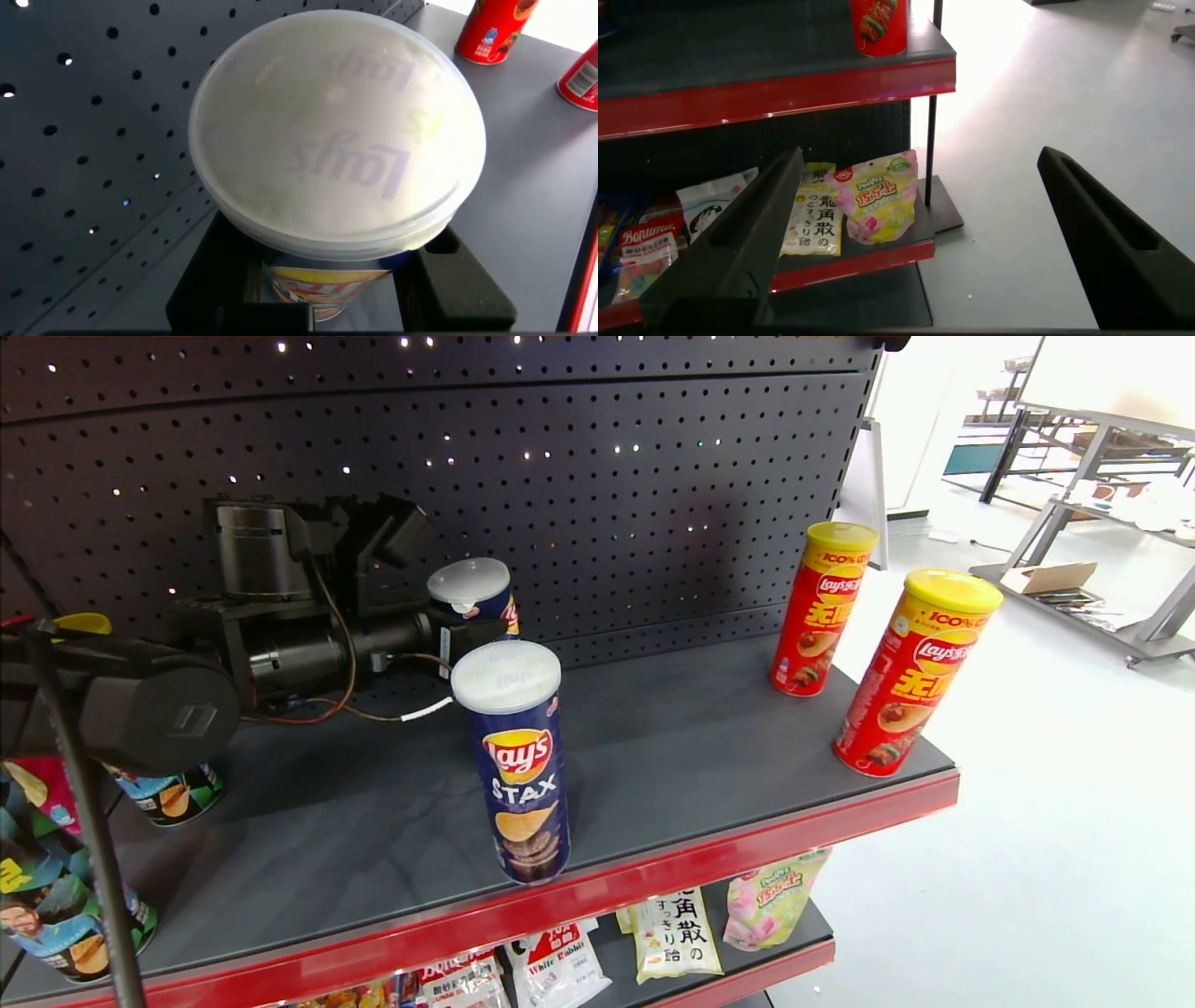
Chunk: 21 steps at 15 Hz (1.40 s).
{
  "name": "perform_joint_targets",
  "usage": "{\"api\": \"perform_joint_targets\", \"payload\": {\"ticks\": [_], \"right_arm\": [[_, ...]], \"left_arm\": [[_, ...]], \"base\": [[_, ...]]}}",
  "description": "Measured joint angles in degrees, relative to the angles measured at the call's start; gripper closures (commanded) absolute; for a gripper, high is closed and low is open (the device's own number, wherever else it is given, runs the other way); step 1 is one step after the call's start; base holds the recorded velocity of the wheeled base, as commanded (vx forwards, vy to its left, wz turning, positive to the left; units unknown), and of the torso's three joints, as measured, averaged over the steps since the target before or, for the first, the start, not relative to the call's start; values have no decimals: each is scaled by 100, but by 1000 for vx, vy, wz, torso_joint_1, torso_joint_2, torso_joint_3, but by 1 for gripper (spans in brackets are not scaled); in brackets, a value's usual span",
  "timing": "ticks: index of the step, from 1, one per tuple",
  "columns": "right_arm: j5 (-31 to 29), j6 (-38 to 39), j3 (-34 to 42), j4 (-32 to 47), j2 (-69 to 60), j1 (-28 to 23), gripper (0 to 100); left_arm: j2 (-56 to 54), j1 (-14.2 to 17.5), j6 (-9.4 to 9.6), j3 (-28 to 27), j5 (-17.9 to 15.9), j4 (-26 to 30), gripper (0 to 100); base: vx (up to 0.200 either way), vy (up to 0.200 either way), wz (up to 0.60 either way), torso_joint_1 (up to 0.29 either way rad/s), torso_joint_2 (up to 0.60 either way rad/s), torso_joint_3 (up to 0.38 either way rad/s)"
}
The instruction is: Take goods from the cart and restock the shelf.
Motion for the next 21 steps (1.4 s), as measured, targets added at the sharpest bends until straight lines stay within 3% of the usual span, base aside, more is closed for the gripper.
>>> {"api": "perform_joint_targets", "payload": {"ticks": [7, 8, 16, 21], "right_arm": [[-2, 0, 5, 0, 0, 0, 0], [0, 0, 5, -2, 0, 0, 0], [0, 0, 5, 0, 0, -2, 0], [0, 0, 2, 0, 0, 0, 0]], "left_arm": [[78, -5, -18, 2, -55, 22, 100], [83, -5, -18, 9, -55, 22, 0], [66, 12, -16, 85, -33, 20, 0], [-430, 183, -5, 642, -11, 26, 0]], "base": [[0, 0, 0, 0, 0, 0], [0, 0, 0, 0, 0, 0], [0, 0, 0, 0, 0, 0], [0, 0, 0, 0, 0, 0]]}}
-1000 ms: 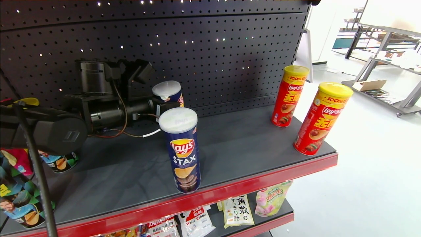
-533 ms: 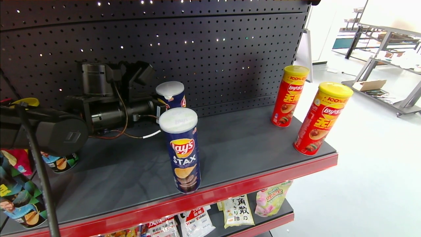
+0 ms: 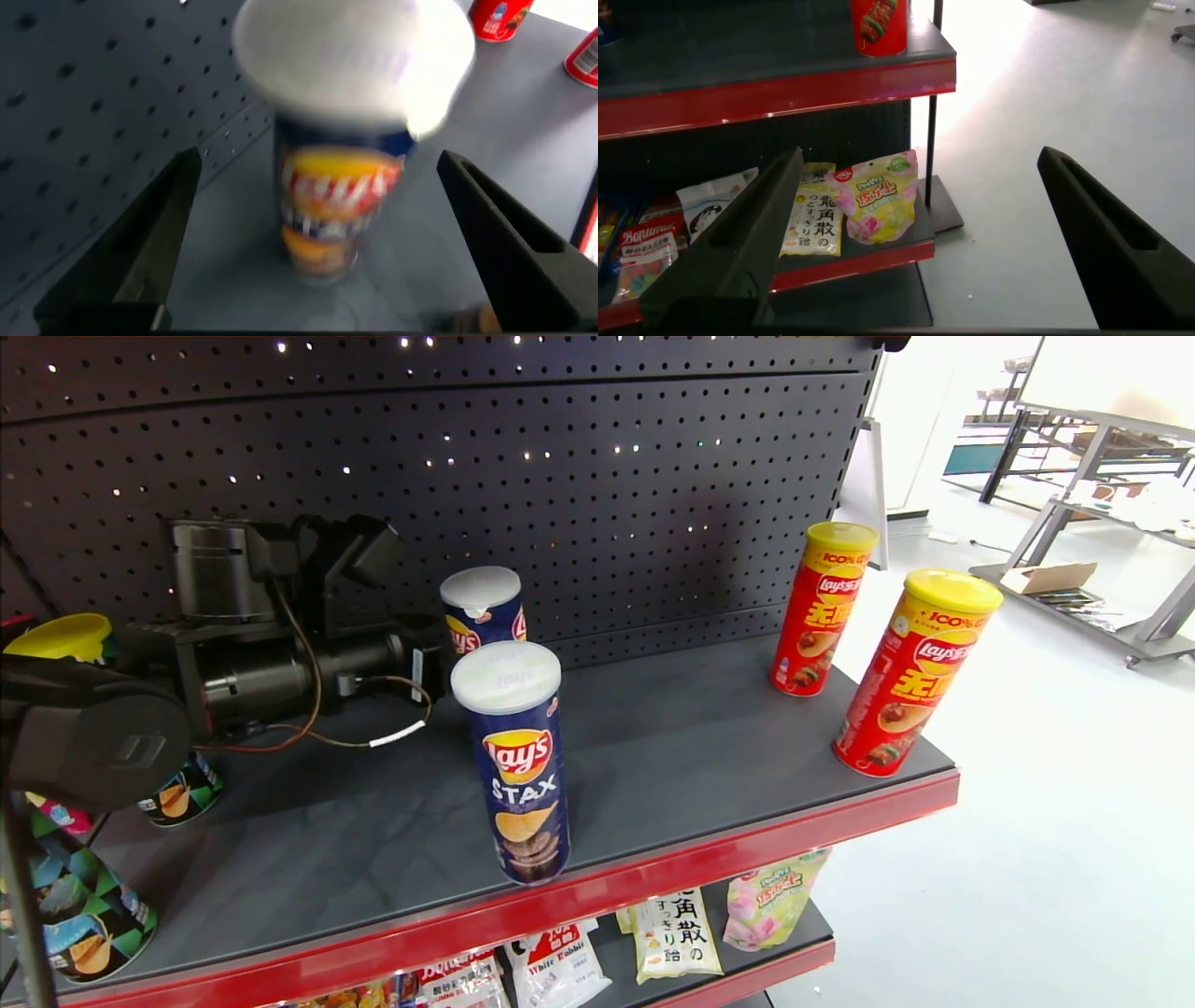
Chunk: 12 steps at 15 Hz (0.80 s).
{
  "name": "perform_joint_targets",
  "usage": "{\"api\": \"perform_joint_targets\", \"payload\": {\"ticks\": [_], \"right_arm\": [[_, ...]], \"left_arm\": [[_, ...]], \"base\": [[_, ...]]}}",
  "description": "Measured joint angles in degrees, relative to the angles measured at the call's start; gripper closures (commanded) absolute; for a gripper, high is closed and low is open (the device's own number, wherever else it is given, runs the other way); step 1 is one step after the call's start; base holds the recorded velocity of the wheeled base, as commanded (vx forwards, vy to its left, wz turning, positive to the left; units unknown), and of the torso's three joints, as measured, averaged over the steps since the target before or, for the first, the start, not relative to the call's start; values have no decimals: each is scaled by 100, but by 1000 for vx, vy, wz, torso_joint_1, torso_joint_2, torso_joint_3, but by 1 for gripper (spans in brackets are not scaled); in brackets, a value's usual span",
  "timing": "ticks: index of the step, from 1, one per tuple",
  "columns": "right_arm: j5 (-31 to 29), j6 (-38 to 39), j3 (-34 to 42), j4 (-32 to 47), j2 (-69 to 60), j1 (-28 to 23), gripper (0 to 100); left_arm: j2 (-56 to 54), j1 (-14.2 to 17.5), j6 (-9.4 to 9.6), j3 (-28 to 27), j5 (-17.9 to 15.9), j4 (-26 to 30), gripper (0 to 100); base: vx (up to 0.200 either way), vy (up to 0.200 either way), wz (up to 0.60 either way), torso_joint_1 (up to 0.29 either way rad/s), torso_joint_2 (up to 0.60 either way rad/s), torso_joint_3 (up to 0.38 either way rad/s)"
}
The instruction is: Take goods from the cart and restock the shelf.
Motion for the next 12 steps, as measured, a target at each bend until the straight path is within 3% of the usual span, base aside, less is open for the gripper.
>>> {"api": "perform_joint_targets", "payload": {"ticks": [4, 6, 11, 12], "right_arm": [[-2, 0, 2, 0, 0, 0, 0], [-2, 0, 2, 0, 0, -2, 0], [0, 0, -2, 0, 0, 0, 0], [0, 0, -2, 0, 0, 0, 0]], "left_arm": [[-744, 143, 13, 711, -6, 101, 0], [-1345, 165, 22, 1091, -6, 541, 0], [-3979, 460, 189, 1653, 205, 3223, 0], [-4562, 535, 137, 1720, 255, 3699, 0]], "base": [[0, 0, 0, 0, 0, 0], [0, 0, 0, 0, 0, 0], [0, 0, 0, 0, 0, 0], [0, 0, 0, 0, 0, 0]]}}
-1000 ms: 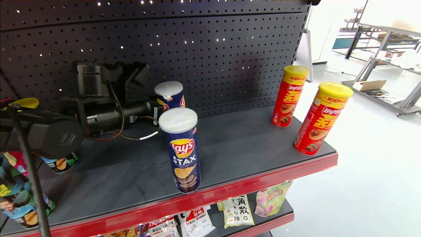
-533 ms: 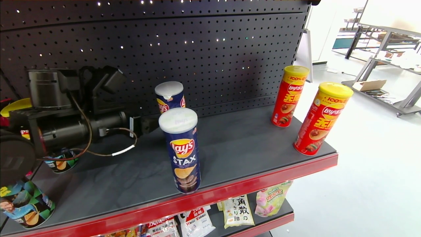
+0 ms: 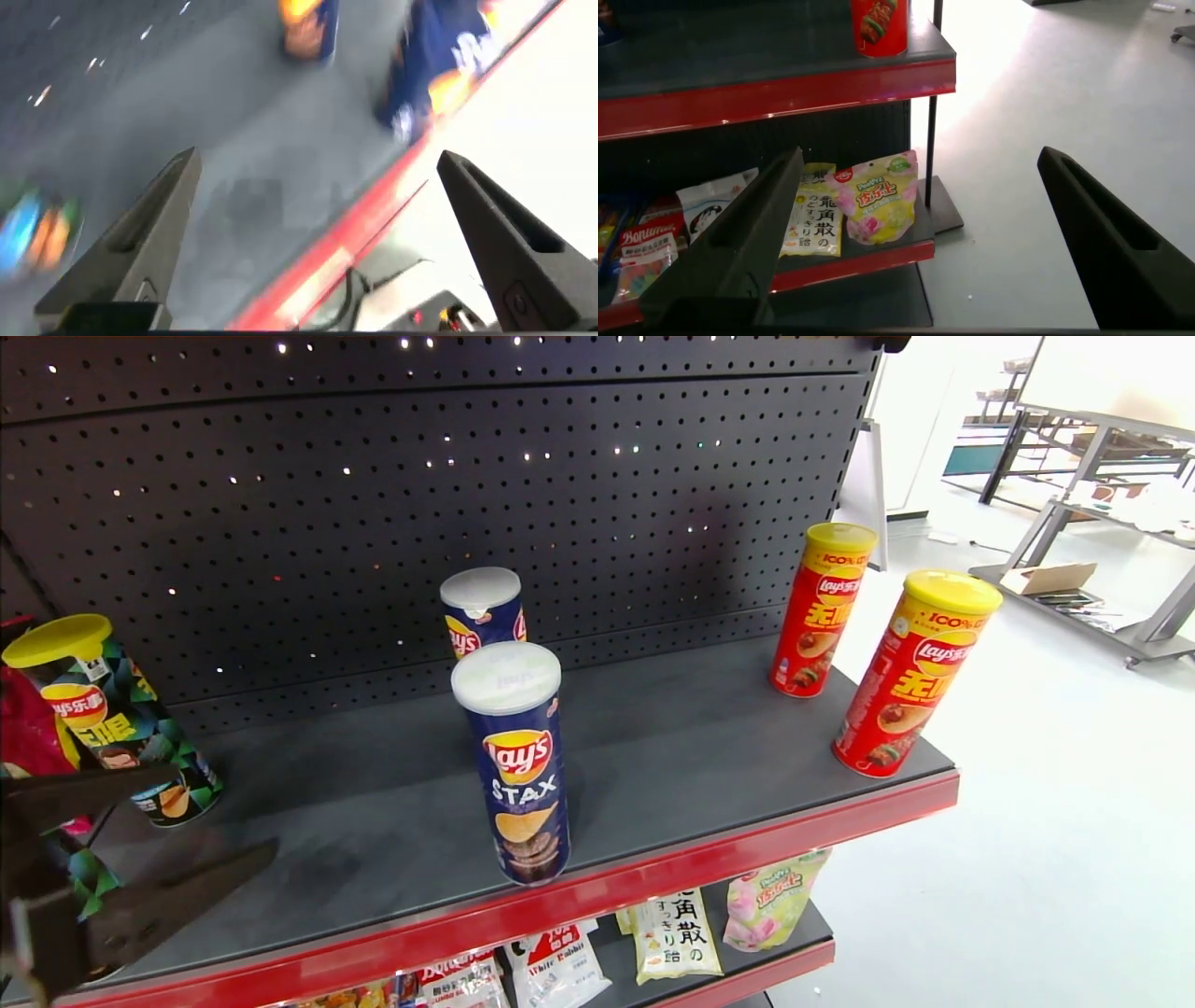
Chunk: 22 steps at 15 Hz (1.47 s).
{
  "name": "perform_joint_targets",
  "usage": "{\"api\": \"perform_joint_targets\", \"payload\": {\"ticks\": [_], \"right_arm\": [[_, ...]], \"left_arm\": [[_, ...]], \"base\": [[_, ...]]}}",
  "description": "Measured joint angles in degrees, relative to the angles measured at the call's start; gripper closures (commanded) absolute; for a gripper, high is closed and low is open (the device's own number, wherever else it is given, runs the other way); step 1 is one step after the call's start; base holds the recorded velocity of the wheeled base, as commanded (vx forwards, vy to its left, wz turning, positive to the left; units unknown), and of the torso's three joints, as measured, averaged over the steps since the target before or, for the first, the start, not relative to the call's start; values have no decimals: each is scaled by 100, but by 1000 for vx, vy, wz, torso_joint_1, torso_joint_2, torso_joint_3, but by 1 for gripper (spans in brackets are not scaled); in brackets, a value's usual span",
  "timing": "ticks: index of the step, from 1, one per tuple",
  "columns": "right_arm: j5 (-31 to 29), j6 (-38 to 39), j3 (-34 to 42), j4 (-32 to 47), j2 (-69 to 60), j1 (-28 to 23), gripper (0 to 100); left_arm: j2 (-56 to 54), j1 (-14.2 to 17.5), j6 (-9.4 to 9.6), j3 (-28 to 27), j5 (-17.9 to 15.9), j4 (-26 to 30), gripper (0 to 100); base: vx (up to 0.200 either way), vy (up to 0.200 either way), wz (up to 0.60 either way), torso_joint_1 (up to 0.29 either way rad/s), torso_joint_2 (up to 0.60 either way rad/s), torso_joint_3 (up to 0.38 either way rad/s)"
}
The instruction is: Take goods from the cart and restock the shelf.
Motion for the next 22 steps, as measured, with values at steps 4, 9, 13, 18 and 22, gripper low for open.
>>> {"api": "perform_joint_targets", "payload": {"ticks": [4, 9, 13, 18, 22], "right_arm": [[0, 2, 0, 0, 0, 0, 0], [0, 0, 0, 0, 0, 0, 0], [0, -4, 0, 0, 0, -2, 0], [0, -9, 0, 0, 0, 0, 0], [0, -33, 2, -2, 0, 0, 0]], "left_arm": [[-2258, 182, -627, 547, 152, 846, 0], [-4212, 250, -845, 1631, 976, 1030, 0], [-4600, 55, -288, 1866, 1259, 953, 0], [-4653, -138, -65, 1874, 1284, 942, 0], [-4691, -271, 0, 1877, 1122, 679, 0]], "base": [[0, 0, 0, 0, 0, 0], [0, 0, 0, 0, 0, 0], [0, 0, 0, 0, 0, 0], [-120, 0, 0, 2, 1, 1], [0, 0, 150, 4, 2, -1]]}}
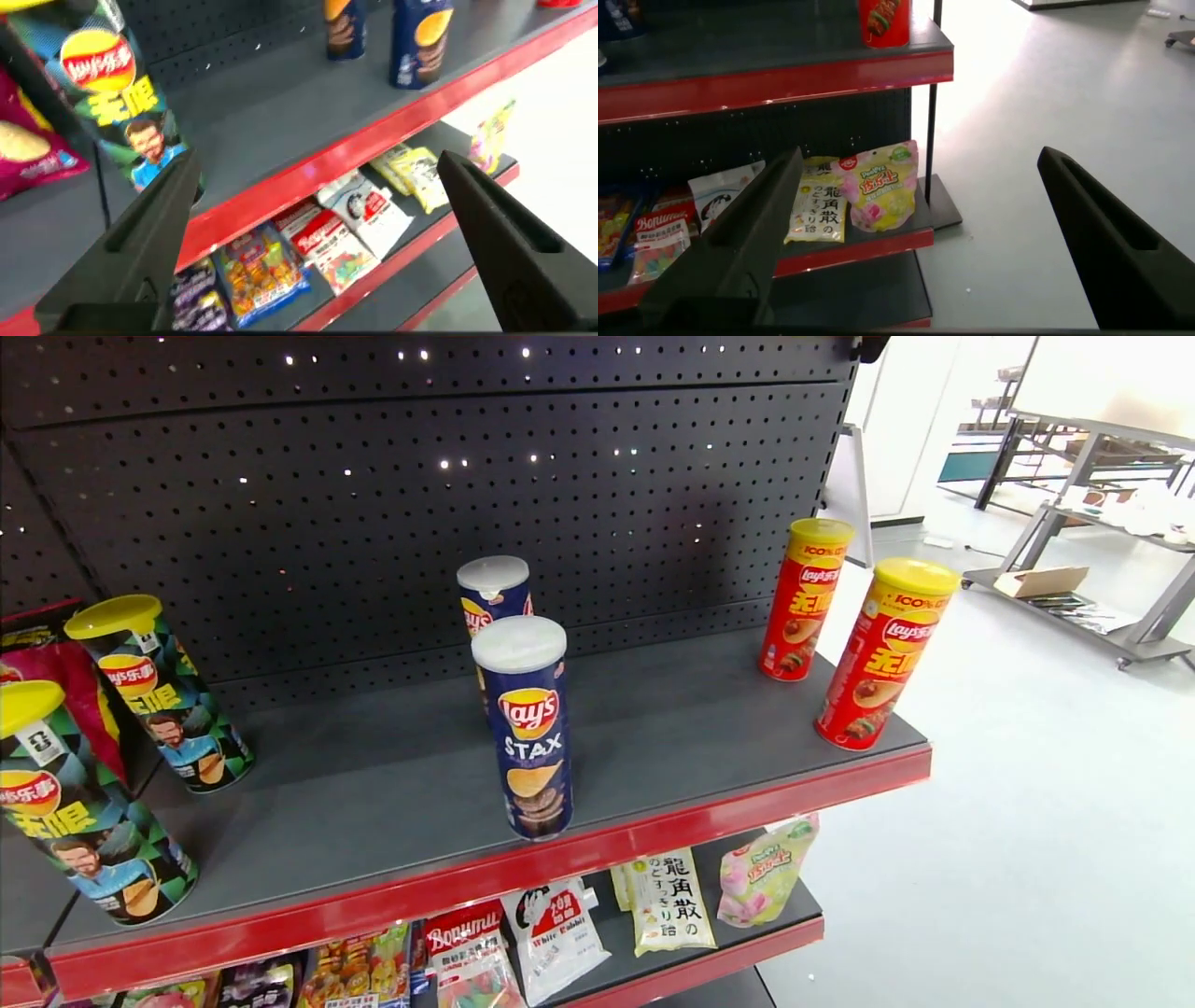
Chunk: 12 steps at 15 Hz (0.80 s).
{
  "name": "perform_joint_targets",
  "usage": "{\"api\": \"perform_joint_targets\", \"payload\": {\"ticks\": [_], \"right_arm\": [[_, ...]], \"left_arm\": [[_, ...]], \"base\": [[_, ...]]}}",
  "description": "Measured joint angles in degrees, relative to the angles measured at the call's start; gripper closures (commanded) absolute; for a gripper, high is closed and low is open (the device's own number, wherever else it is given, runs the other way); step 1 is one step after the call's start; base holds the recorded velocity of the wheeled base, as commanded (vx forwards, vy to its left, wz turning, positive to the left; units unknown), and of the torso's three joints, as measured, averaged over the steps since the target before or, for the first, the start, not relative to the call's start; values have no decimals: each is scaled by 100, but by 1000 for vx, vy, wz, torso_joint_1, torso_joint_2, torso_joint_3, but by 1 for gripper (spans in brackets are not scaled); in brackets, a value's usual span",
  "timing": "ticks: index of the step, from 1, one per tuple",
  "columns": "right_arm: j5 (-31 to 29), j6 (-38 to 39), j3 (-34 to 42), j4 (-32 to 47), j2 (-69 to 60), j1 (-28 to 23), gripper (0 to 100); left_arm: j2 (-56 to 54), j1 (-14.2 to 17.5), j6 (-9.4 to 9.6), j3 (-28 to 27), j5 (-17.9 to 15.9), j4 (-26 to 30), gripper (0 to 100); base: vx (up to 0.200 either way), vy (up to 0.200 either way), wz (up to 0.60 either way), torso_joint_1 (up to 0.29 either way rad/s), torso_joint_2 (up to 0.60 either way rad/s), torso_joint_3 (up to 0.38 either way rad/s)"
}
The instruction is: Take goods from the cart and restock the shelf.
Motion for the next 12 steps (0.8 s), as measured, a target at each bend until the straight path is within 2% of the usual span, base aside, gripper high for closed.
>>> {"api": "perform_joint_targets", "payload": {"ticks": [2, 7, 9, 10, 11, 12], "right_arm": [[-11, 2, 0, 0, 0, -2, 0], [-9, 11, 0, 2, 0, 0, 0], [-4, 27, -2, 4, 0, 0, 0], [2, 30, -2, 2, 0, -2, 0], [0, 33, -2, 0, 0, -5, 0], [0, 33, -2, 0, 0, -2, 0]], "left_arm": [[-2, -144, 2, 11, -2, -20, 0], [-24, -183, 11, 10, 46, -22, 0], [-9, -174, -32, 7, 79, -18, 0], [28, -162, -117, -32, 230, -24, 0], [83, -130, -306, -63, 607, -18, 0], [144, -28, -602, -76, 1001, -13, 0]], "base": [[0, 0, 600, 15, 2, -2], [0, 0, 600, 4, 3, 4], [0, 0, 0, 0, 0, 0], [0, 0, 0, 0, 0, 0], [0, 0, 0, 0, 0, 0], [0, 0, 0, 0, 0, 0]]}}
